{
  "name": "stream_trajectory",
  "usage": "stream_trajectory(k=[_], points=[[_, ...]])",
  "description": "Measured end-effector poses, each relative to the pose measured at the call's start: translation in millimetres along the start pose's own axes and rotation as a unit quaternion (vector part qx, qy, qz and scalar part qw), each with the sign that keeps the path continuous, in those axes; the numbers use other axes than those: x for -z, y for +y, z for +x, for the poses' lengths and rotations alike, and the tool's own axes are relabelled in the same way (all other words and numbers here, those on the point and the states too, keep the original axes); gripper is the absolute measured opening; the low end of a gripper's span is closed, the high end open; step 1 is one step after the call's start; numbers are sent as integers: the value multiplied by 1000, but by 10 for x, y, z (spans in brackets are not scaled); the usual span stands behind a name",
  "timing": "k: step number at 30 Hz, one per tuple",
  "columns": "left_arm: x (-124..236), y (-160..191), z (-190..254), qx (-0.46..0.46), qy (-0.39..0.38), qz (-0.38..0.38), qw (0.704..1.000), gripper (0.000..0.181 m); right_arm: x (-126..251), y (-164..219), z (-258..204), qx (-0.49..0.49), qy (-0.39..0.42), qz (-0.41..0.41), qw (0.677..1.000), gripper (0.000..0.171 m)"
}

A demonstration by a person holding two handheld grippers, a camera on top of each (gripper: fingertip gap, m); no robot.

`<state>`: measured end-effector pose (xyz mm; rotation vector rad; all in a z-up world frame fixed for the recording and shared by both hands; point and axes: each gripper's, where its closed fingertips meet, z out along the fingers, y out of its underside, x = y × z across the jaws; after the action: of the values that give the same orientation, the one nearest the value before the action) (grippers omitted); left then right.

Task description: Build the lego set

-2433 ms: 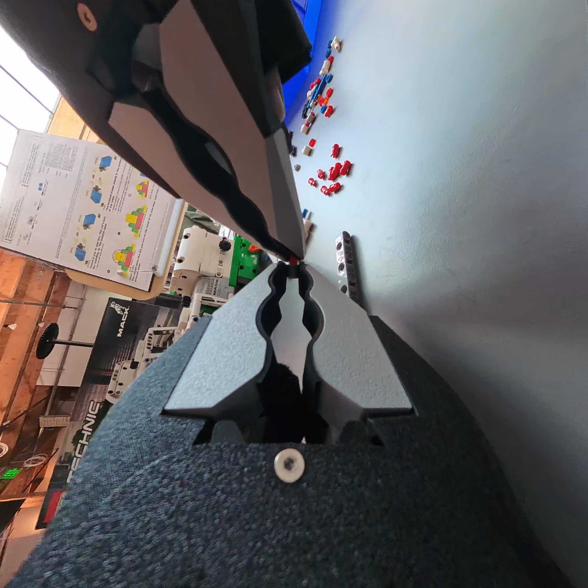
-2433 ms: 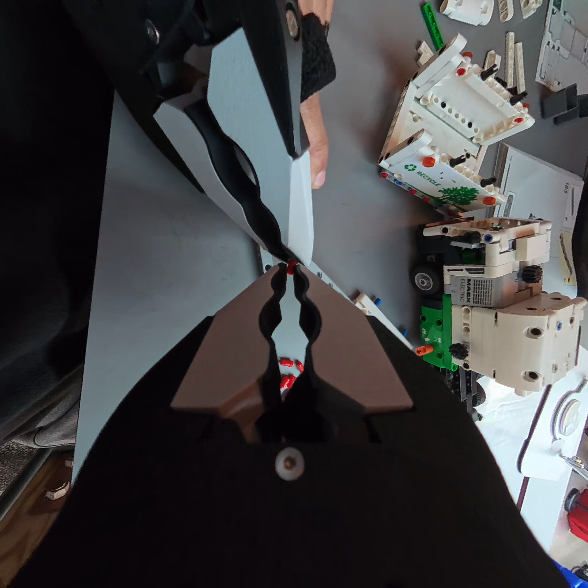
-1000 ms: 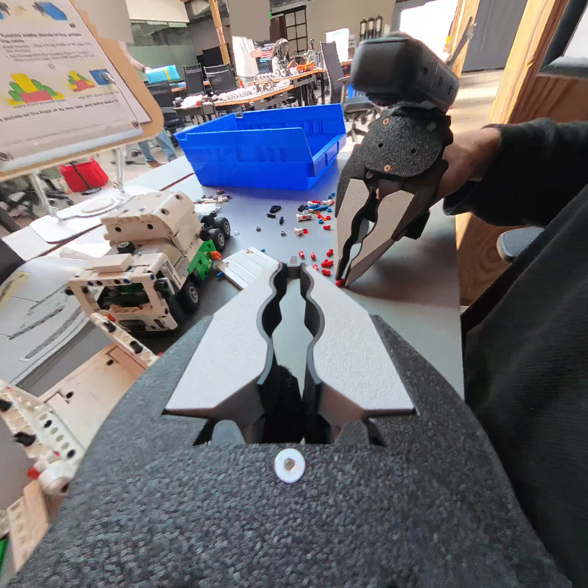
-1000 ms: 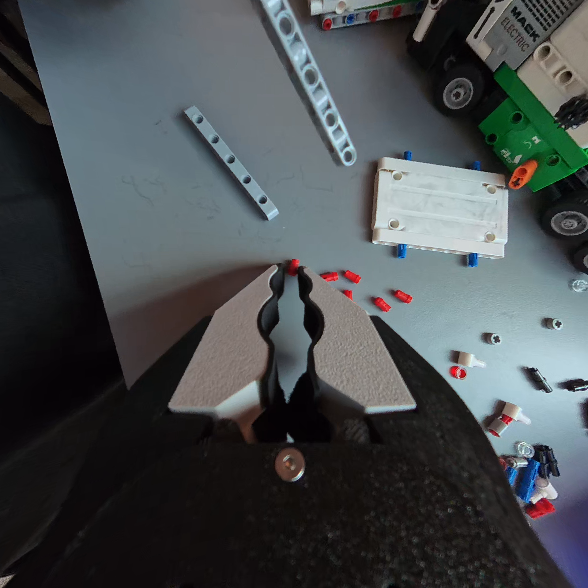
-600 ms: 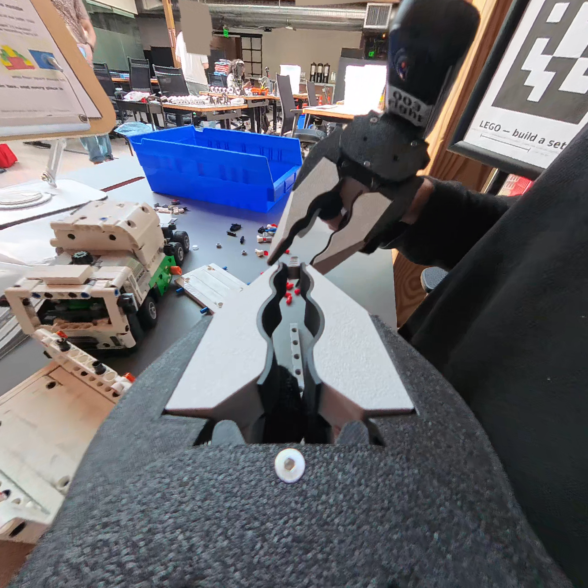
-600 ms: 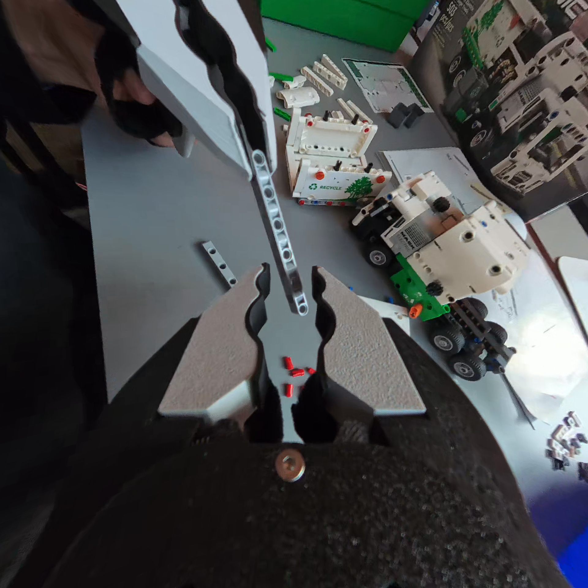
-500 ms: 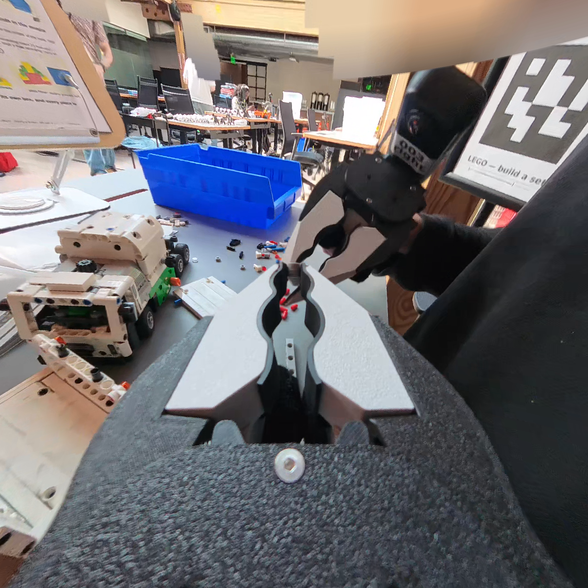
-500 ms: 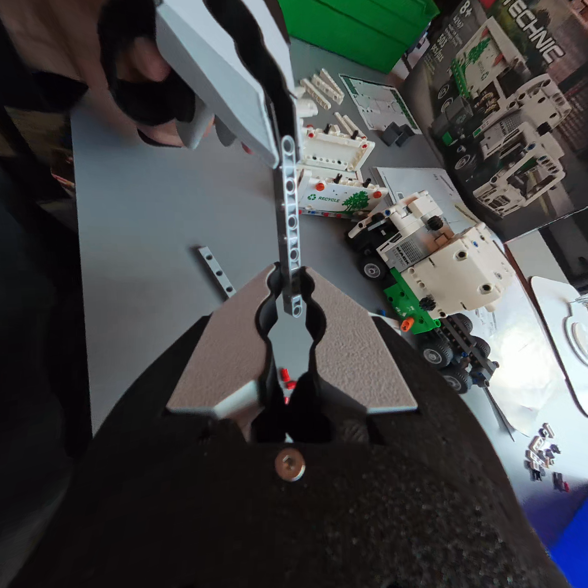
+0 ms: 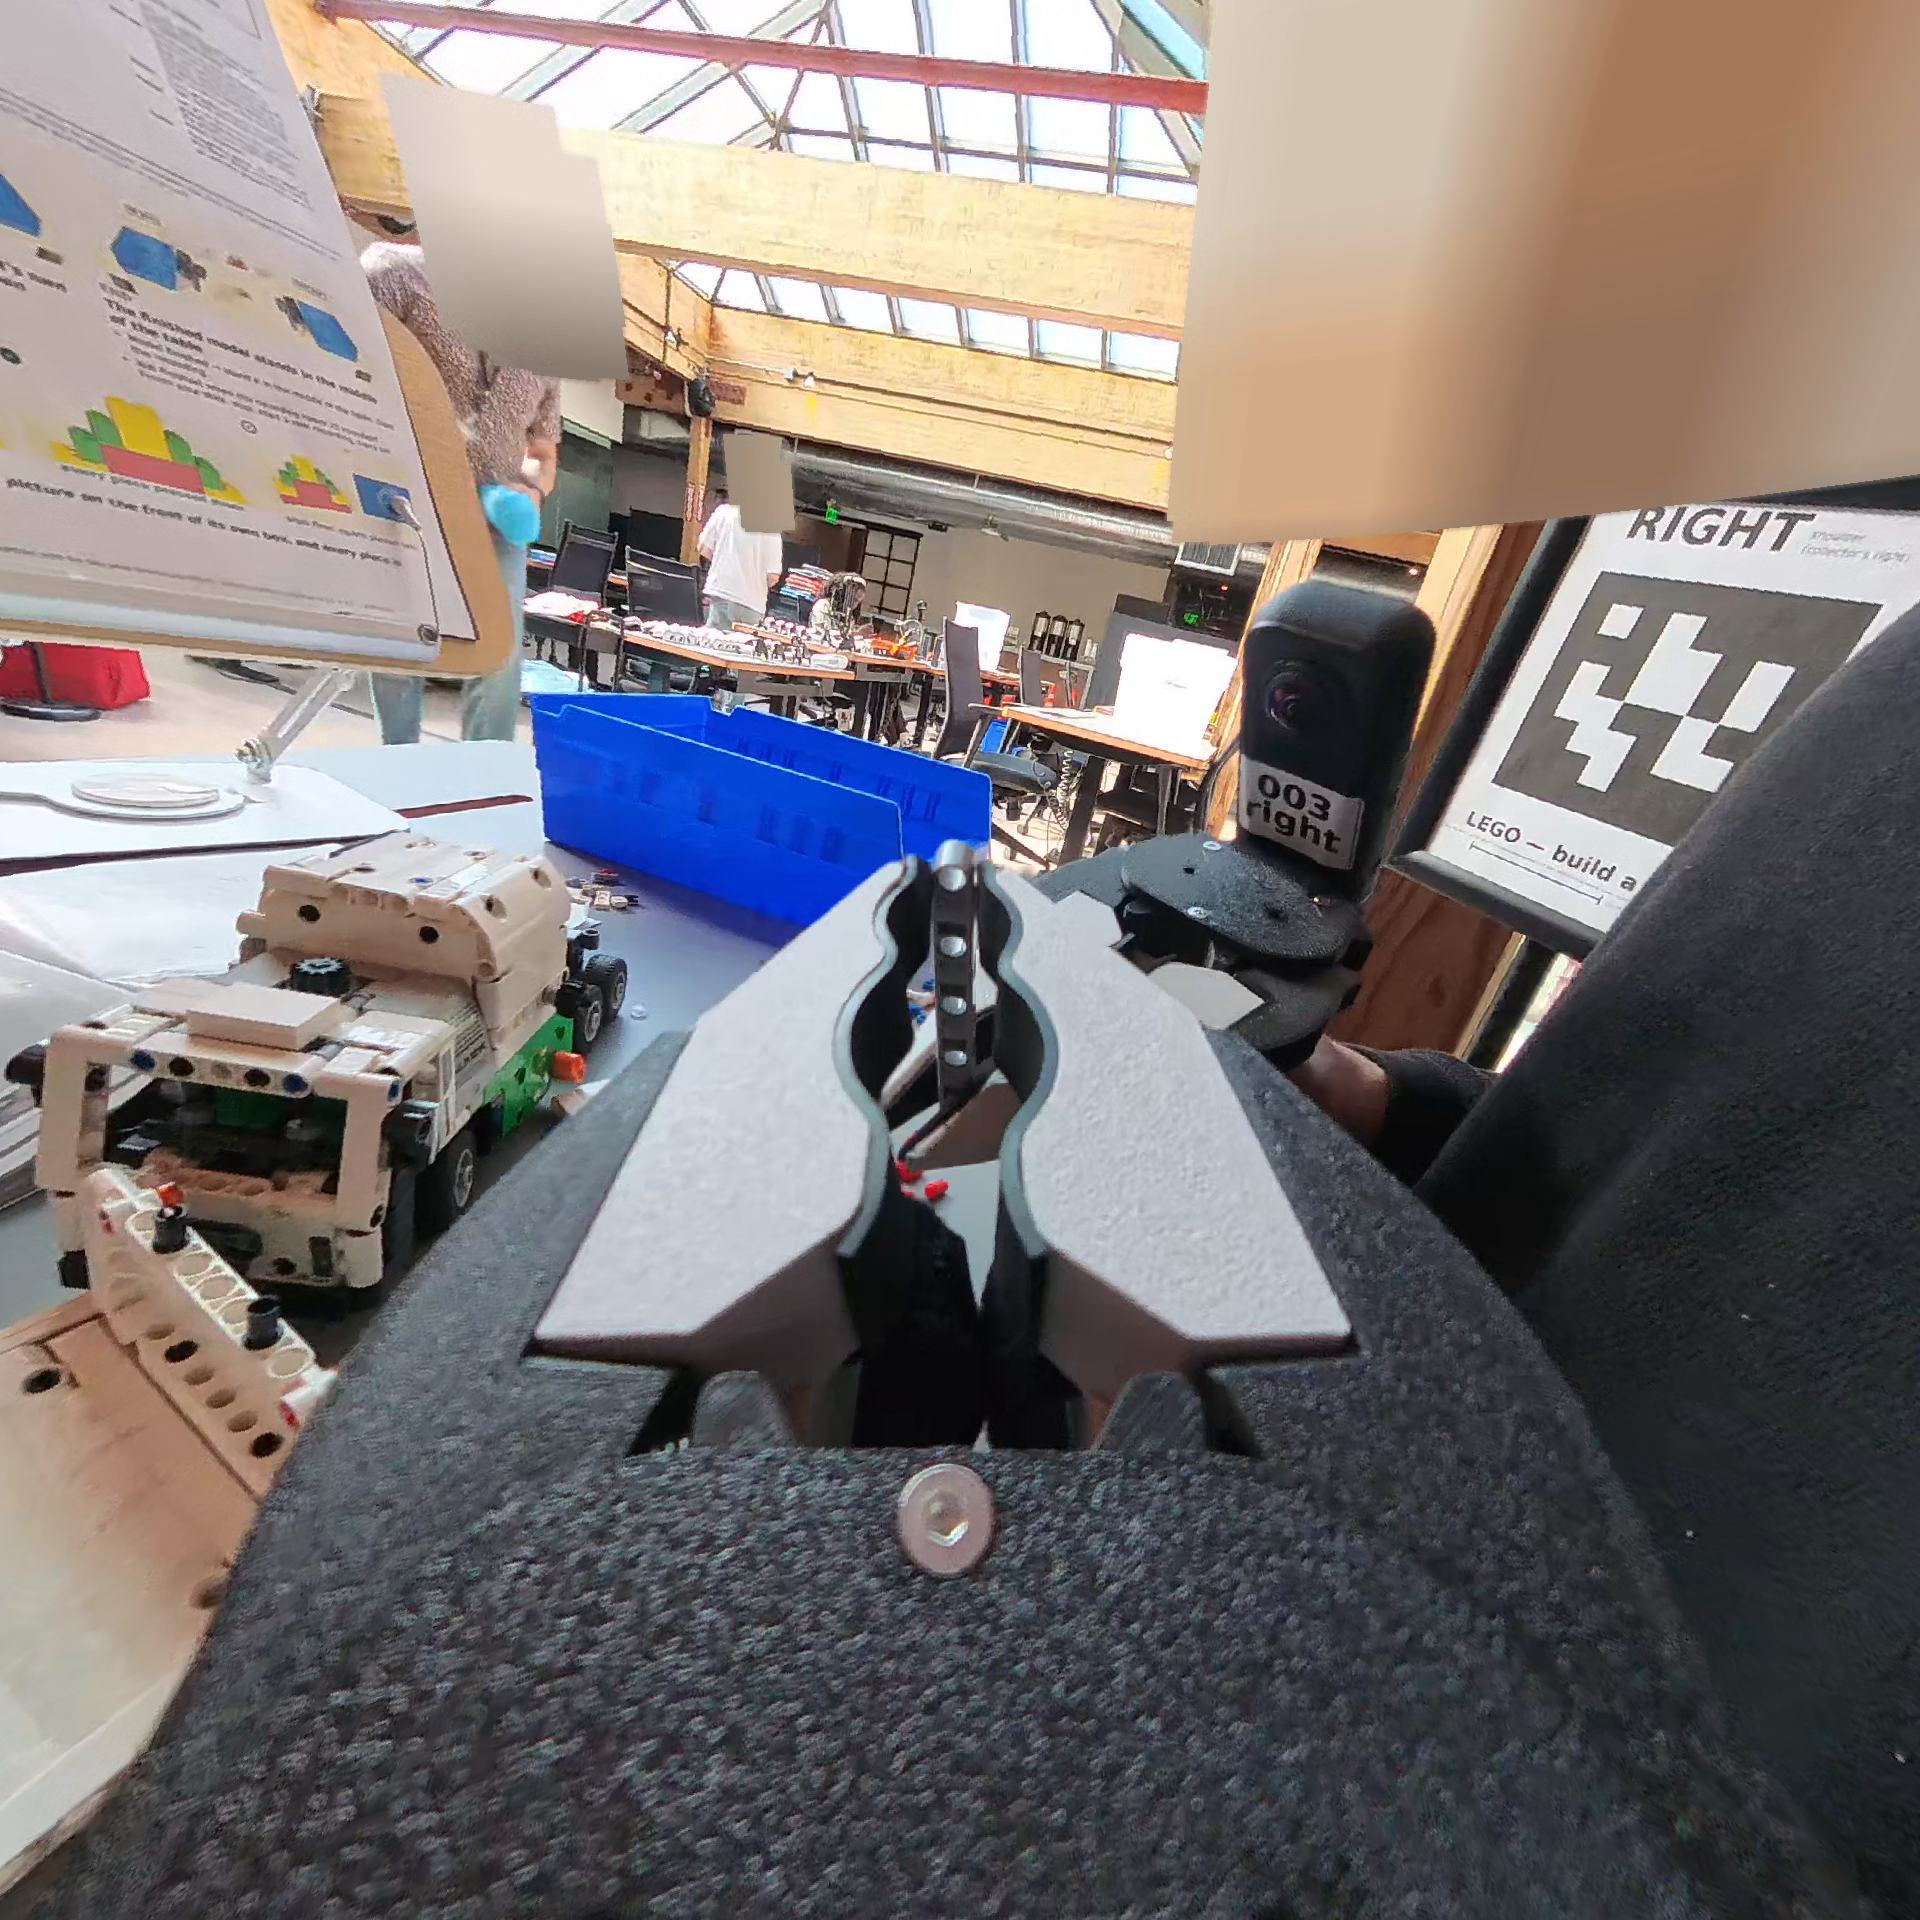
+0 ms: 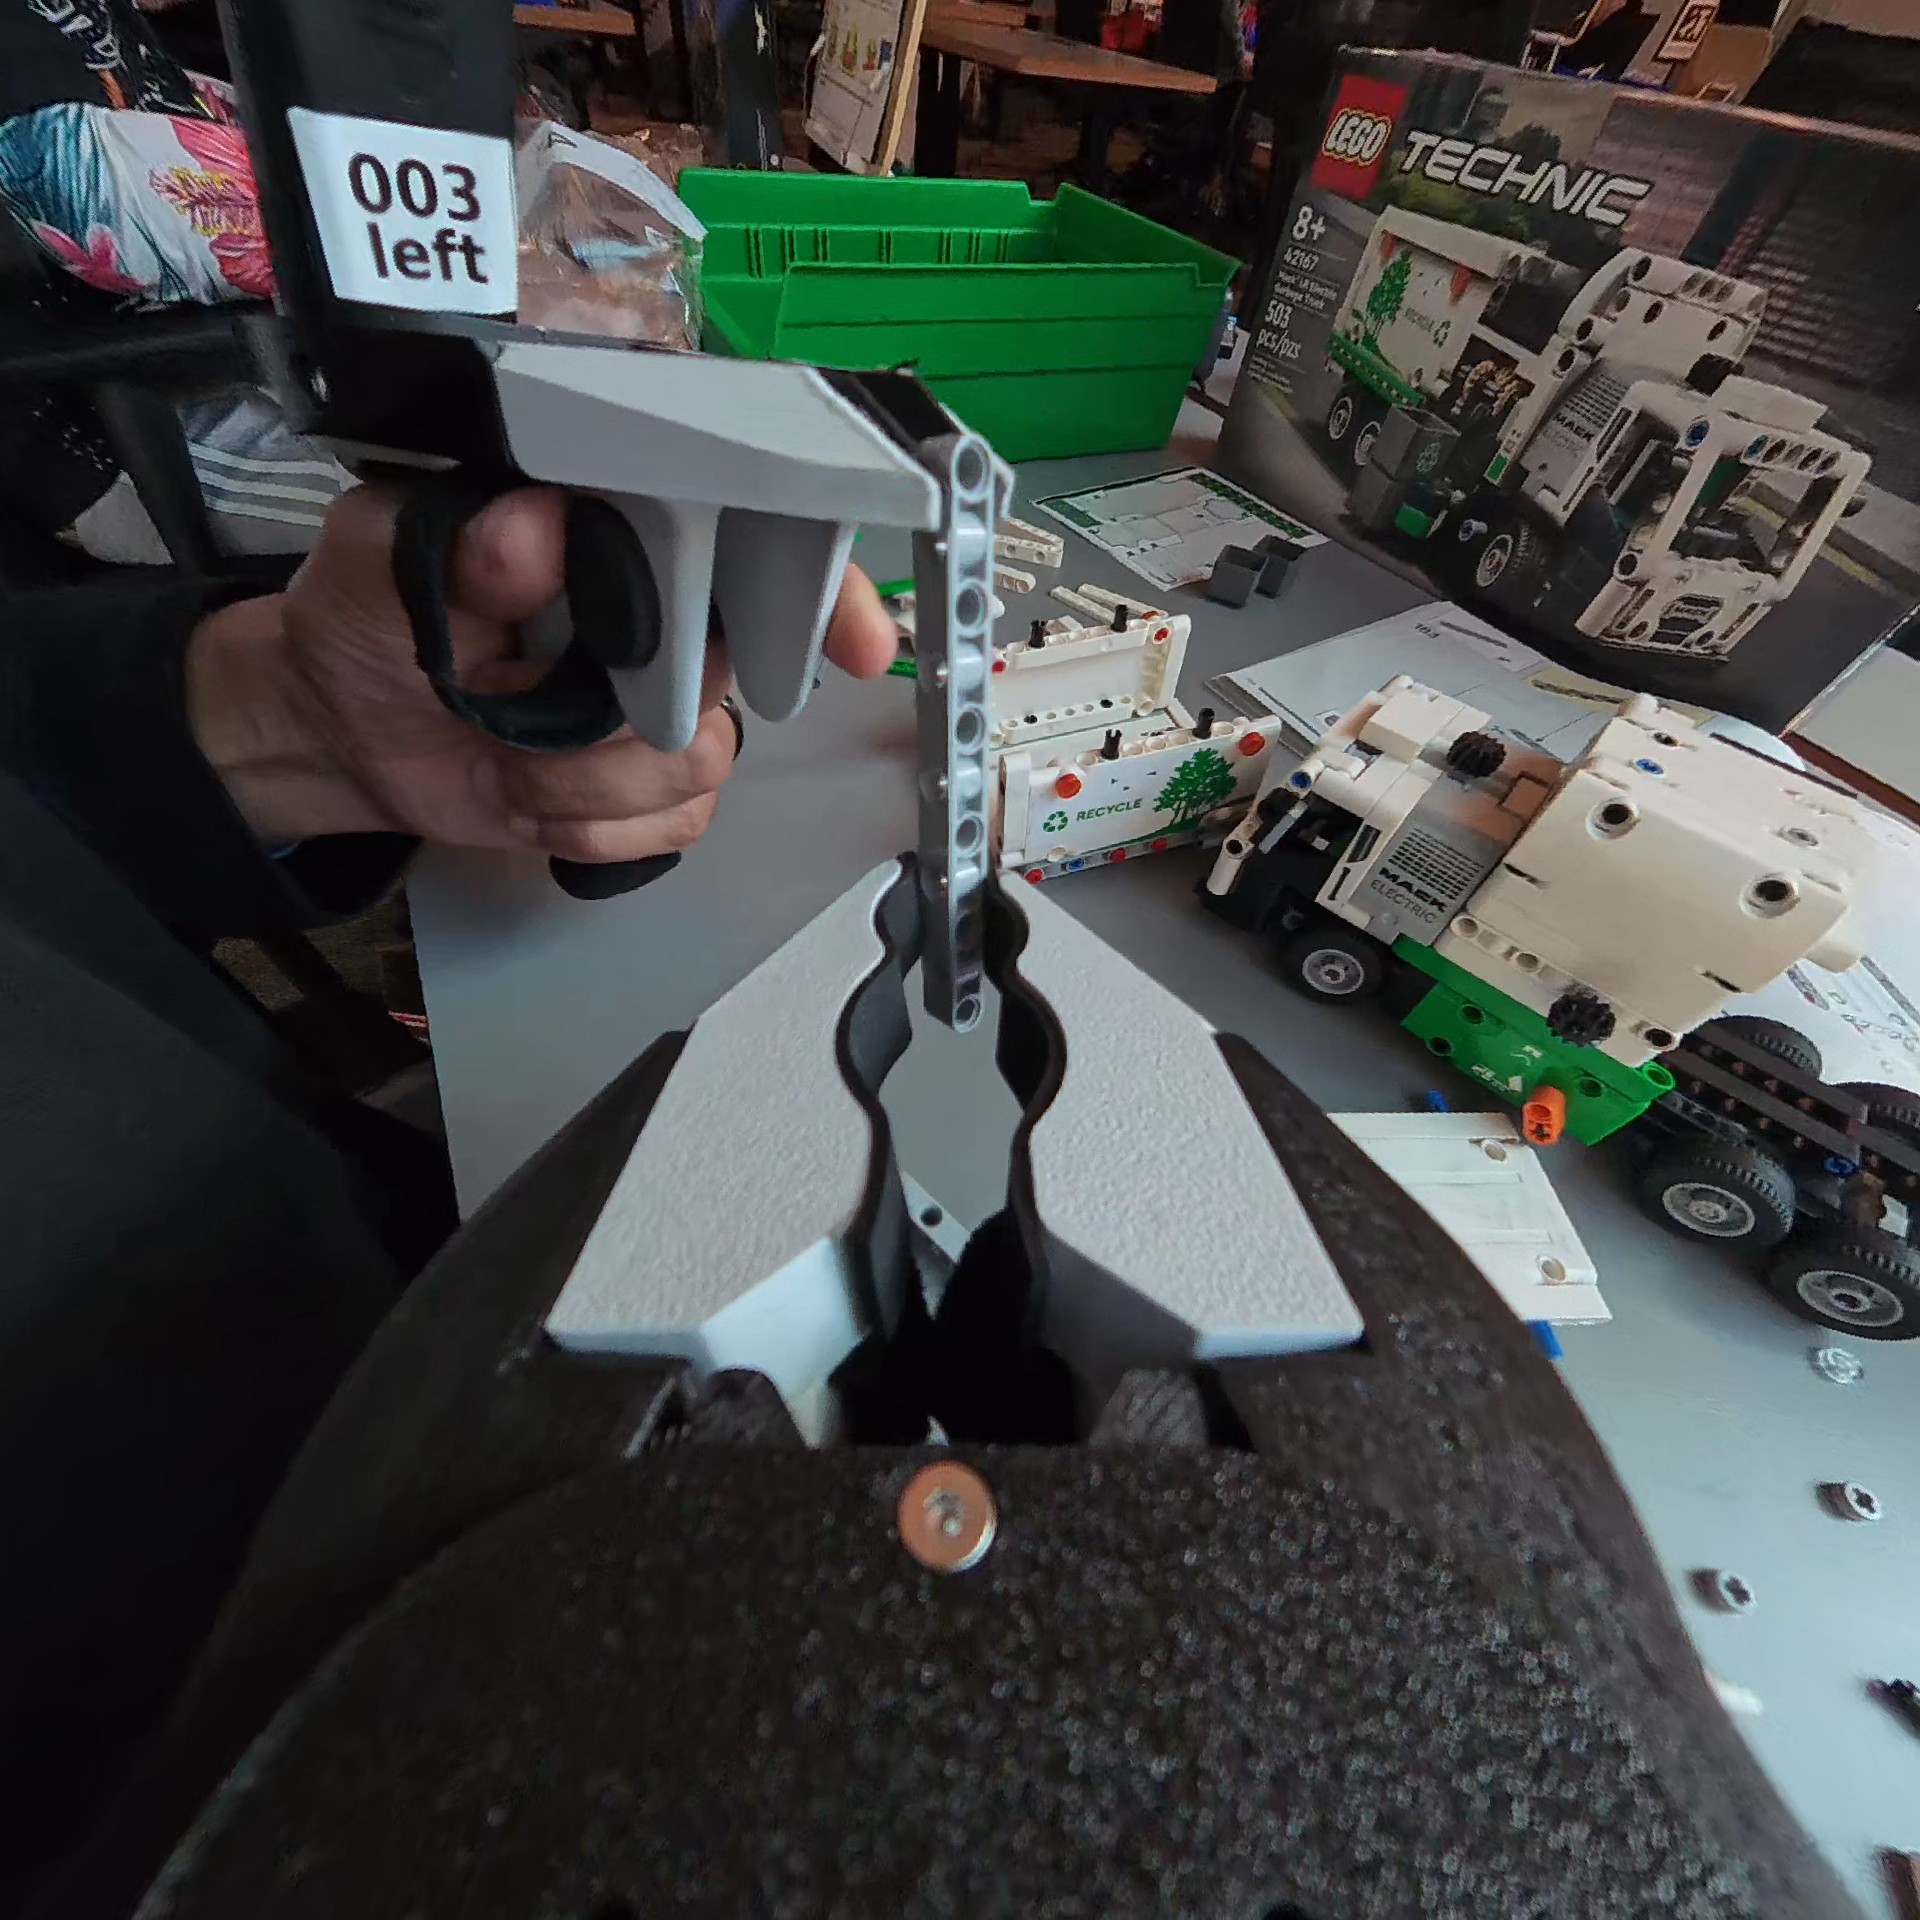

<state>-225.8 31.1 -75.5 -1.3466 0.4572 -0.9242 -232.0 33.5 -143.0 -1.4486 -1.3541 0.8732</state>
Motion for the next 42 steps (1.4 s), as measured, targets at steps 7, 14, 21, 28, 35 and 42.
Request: stream_trajectory(k=[7,14,21,28,35,42], points=[[19,-33,43,1,16,22,1000,5,-44,-44,-90,-29,-28,16,999,9],[183,4,41,-29,29,-17,999,4,377,376,115,-66,-69,-69,993,27],[236,88,-106,-56,4,-32,998,4,634,1082,287,-41,-19,-177,983,17],[184,195,-79,-54,21,-47,997,5,545,1194,352,-9,-27,-203,979,14],[169,230,-75,-60,27,-57,996,5,471,1172,343,9,-61,-201,978,11],[134,294,-83,-48,42,-70,995,4,437,1161,349,35,-75,-199,977,3]])
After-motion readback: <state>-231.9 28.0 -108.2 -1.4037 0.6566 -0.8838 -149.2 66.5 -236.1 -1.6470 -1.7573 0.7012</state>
